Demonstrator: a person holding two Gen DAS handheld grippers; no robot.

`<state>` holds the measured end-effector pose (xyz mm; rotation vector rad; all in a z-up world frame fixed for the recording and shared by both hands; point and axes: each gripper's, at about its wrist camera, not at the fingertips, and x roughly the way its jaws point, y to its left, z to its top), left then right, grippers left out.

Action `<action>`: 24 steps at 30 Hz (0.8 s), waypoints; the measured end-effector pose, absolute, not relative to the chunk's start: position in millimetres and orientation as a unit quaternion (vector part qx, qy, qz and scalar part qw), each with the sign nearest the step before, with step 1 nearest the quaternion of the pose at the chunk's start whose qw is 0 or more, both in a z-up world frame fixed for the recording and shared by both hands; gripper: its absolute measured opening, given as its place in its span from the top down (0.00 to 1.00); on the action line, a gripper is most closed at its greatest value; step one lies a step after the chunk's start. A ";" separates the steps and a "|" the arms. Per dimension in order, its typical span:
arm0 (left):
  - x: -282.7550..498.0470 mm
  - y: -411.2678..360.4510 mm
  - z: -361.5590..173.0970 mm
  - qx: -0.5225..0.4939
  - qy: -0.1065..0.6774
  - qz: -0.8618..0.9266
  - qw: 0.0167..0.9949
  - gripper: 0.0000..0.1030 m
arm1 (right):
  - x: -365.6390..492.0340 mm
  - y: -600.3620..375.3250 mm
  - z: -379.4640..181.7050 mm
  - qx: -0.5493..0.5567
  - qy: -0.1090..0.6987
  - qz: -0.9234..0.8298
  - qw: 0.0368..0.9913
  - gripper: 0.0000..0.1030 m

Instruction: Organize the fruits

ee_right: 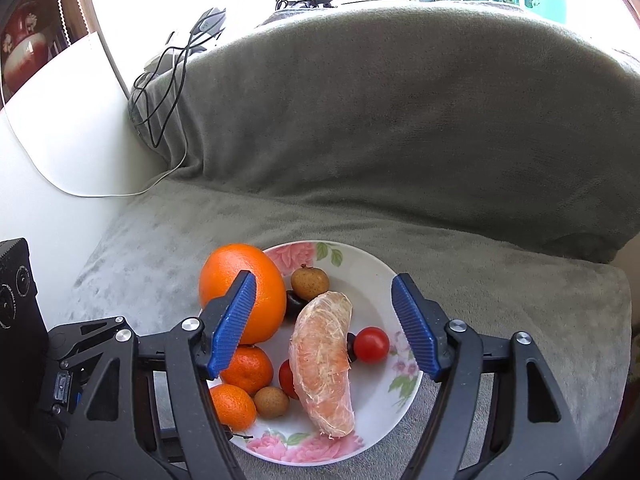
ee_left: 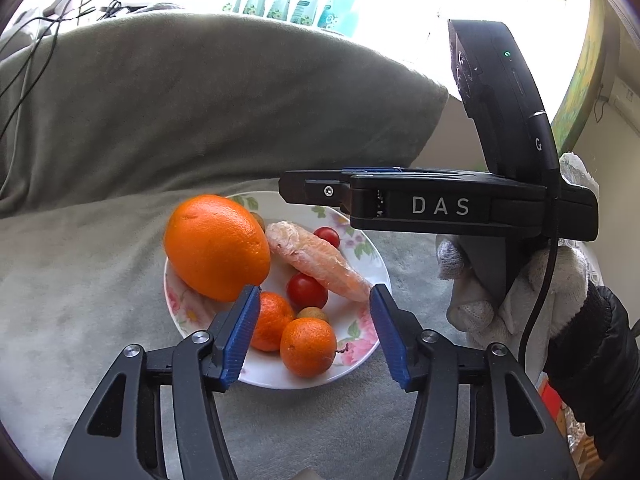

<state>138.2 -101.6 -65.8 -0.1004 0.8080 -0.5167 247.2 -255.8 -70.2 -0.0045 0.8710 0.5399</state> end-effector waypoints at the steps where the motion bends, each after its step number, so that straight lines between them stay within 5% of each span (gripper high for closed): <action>1: 138.2 -101.6 -65.8 -0.048 0.388 -0.247 0.887 0.38 | 246.5 -257.1 -69.7 -0.002 0.416 0.256 0.873 0.25; 6: 133.9 -101.7 -62.7 -0.043 0.385 -0.235 0.891 0.34 | 243.0 -261.8 -66.0 0.005 0.411 0.242 0.879 0.16; 24: 104.4 -82.4 -39.5 -0.019 0.359 -0.187 0.914 0.32 | 177.5 -271.7 -35.2 -0.013 0.356 0.162 0.920 0.15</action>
